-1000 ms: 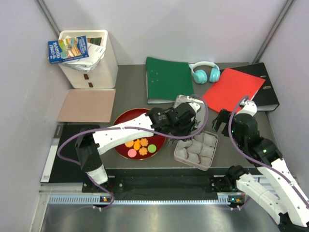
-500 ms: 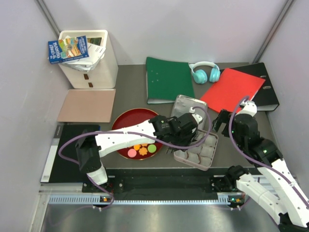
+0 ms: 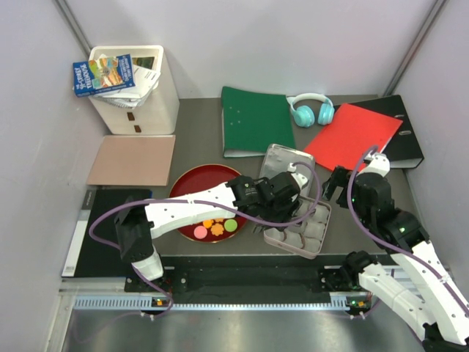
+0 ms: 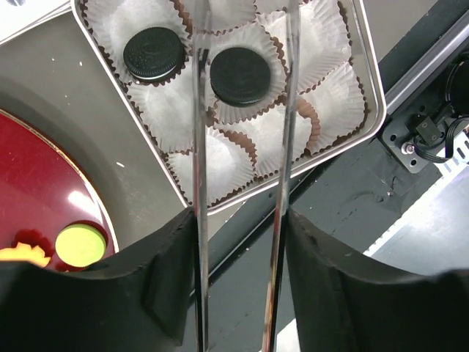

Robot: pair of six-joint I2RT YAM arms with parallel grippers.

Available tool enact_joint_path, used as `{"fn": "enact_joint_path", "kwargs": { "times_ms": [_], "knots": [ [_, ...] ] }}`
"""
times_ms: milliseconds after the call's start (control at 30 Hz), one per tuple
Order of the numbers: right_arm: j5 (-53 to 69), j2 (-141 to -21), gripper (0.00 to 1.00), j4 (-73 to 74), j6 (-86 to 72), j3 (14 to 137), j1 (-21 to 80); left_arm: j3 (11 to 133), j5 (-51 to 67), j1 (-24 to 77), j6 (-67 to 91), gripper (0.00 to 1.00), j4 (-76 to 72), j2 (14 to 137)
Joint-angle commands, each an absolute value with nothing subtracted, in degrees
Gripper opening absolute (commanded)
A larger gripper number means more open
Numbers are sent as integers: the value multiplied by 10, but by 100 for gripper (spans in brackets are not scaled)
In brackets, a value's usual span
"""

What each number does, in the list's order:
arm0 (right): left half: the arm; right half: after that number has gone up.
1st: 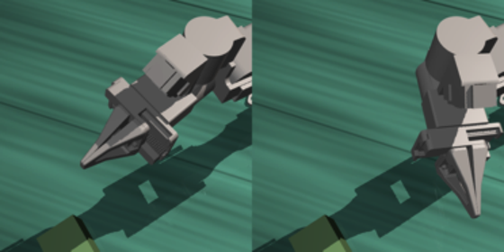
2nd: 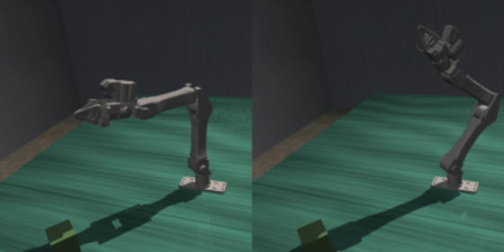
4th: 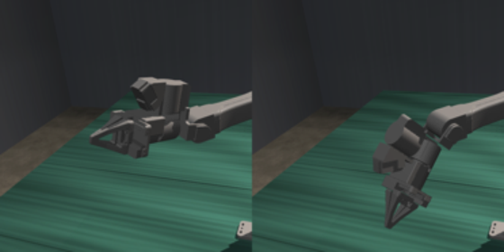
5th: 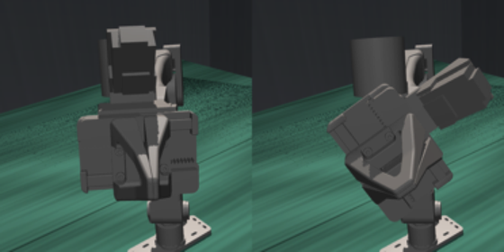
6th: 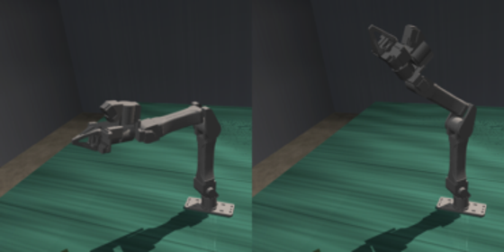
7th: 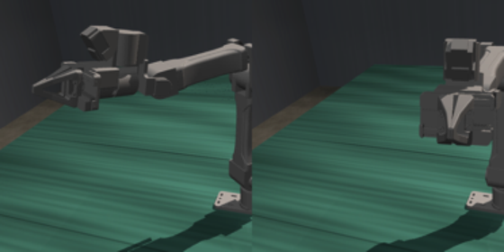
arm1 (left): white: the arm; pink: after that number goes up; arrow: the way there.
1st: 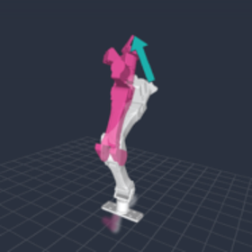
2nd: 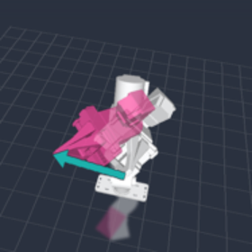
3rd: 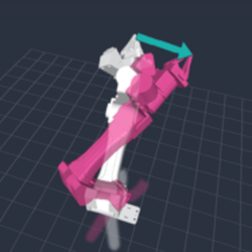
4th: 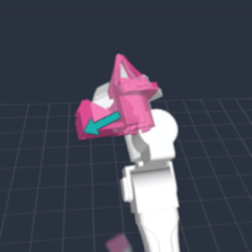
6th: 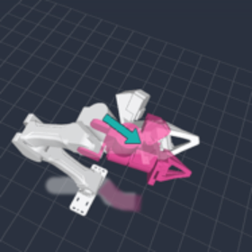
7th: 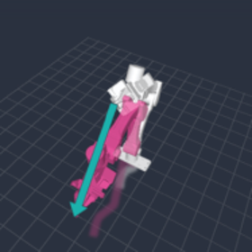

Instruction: Pack the cookies

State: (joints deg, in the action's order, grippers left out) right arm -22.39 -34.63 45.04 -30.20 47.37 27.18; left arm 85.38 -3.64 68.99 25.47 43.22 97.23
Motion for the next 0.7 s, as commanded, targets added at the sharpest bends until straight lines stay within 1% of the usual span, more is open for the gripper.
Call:
{"fn": "enact_joint_path", "kwargs": {
  "times_ms": [0,100,200,267,367,400,433,533,633,667],
  "knots": [
    [-220,-347,99,441,-307,483,266,863,-38,690,250,59,402,950],
    [-218,-348,99,439,-306,483,266,862,-40,689,250,62,402,948],
    [-214,-351,99,437,-307,483,266,863,-50,689,252,61,405,947],
    [-213,-352,99,436,-306,484,266,863,-70,690,262,59,413,933],
    [-214,-352,99,434,-303,489,266,856,-141,689,285,56,448,893],
    [-214,-351,99,432,-301,489,266,848,-164,688,295,55,460,880],
    [-213,-351,99,431,-301,488,266,843,-213,687,304,54,488,868],
    [-208,-355,99,418,-301,484,266,817,-272,675,341,54,540,810],
    [-196,-364,99,403,-303,477,266,797,-294,648,393,52,600,777],
    [-193,-366,99,399,-303,473,266,791,-298,635,423,52,640,767]
  ]
}}
